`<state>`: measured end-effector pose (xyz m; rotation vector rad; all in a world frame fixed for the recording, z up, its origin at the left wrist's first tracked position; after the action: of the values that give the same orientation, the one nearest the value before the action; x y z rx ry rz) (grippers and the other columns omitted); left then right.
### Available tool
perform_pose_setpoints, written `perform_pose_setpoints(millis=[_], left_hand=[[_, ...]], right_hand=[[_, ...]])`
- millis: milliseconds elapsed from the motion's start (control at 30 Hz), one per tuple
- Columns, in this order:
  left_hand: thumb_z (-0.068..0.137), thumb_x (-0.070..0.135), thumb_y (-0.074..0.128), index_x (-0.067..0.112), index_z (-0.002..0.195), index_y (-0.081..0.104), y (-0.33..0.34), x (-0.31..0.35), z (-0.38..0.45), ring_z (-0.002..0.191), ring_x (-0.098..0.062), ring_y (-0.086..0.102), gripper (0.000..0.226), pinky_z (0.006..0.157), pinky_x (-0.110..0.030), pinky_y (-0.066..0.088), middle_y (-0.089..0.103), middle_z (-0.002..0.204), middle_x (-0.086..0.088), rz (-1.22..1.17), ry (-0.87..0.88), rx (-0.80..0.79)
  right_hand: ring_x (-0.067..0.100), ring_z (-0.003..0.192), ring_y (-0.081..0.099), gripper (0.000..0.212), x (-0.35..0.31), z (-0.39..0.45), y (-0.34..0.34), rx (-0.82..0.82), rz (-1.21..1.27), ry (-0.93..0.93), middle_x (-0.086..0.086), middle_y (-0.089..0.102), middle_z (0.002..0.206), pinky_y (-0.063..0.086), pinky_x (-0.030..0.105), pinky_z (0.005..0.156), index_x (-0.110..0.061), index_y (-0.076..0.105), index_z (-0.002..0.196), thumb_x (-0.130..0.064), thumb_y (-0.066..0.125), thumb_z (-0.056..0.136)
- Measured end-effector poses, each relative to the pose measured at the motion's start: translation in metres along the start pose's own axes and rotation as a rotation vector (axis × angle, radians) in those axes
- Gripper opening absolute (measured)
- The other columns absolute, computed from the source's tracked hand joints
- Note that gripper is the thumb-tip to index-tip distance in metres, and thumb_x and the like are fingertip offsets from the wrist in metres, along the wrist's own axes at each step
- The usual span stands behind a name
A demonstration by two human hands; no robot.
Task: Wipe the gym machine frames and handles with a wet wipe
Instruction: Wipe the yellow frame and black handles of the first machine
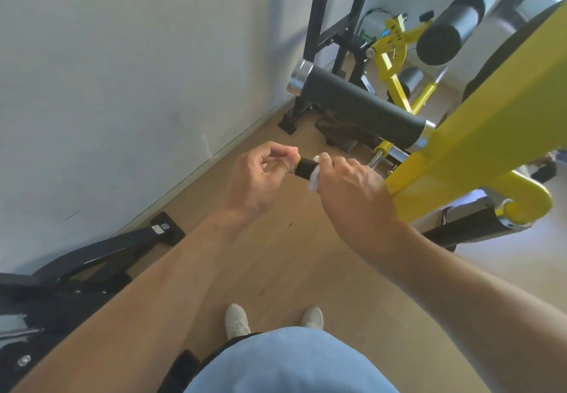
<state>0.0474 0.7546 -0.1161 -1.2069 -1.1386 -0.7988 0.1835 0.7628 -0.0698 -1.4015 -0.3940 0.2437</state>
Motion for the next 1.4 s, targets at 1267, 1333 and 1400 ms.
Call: perform_pose_setpoints(millis=[1267,1333,1400], left_hand=[[0.09,0.039,0.071,0.026,0.101,0.077,0.007,0.001,-0.01,0.1,0.005,0.061,0.018,0.095,-0.019,0.045,0.072,0.098,0.019,-0.057,-0.057,-0.048],[0.09,0.04,0.071,0.023,0.105,0.077,0.008,0.002,-0.011,0.091,0.016,0.062,0.023,0.083,-0.007,0.045,0.075,0.1,0.014,-0.057,-0.047,-0.069],[0.091,0.037,0.071,0.022,0.104,0.076,0.008,0.003,-0.011,0.081,0.028,0.058,0.02,0.072,0.0,0.042,0.073,0.097,0.016,-0.049,-0.052,-0.068]], right_hand=[[0.022,0.045,0.048,0.01,-0.007,-0.013,-0.022,-0.045,-0.164,-0.042,0.001,0.057,0.059,0.027,0.026,0.051,-0.011,0.065,0.08,-0.018,0.071,0.084],[0.021,0.061,0.066,0.015,-0.016,-0.005,-0.014,0.001,0.057,-0.059,0.0,0.069,0.075,0.026,0.024,0.052,-0.013,0.066,0.096,-0.026,0.07,0.089],[0.02,0.061,0.067,0.016,-0.011,-0.004,-0.014,-0.009,0.114,-0.019,-0.001,0.07,0.074,0.022,0.021,0.048,-0.015,0.067,0.094,-0.027,0.073,0.085]])
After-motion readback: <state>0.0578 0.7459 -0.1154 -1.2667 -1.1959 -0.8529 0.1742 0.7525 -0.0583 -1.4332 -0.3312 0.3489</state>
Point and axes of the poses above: each hand's wrist, its own z-axis towards the middle knuckle, its own y-axis out of the palm, x = y × z, the point moved 8 cm from there along z, towards the middle knuckle
